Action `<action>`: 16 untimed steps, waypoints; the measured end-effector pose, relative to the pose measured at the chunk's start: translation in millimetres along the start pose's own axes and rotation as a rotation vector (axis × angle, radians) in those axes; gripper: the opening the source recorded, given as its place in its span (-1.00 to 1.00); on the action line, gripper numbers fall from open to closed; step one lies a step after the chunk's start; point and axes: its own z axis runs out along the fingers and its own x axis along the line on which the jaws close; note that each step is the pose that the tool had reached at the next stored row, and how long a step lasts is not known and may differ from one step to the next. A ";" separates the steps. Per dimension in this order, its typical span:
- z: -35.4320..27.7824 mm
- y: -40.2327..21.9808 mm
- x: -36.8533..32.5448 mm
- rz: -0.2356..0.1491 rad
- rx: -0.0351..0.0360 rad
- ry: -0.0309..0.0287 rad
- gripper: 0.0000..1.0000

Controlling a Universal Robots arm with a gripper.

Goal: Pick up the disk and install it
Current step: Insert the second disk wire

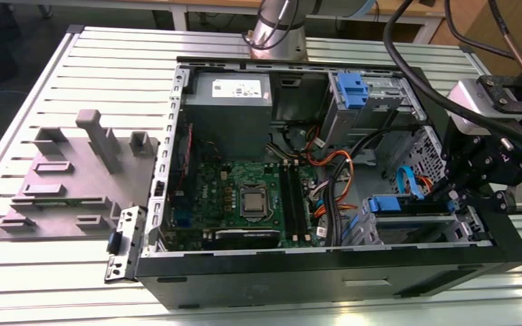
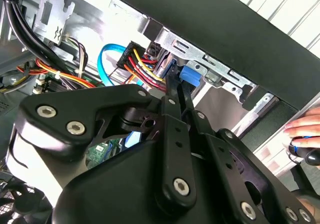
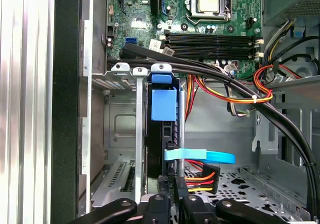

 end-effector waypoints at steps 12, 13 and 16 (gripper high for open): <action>0.2 0.0 0.0 0.000 0.0000 0.0001 -0.68; 0.3 0.0 0.0 0.000 0.0000 0.0000 -0.68; 0.5 1.4 -0.1 0.000 0.0000 -0.0003 -0.68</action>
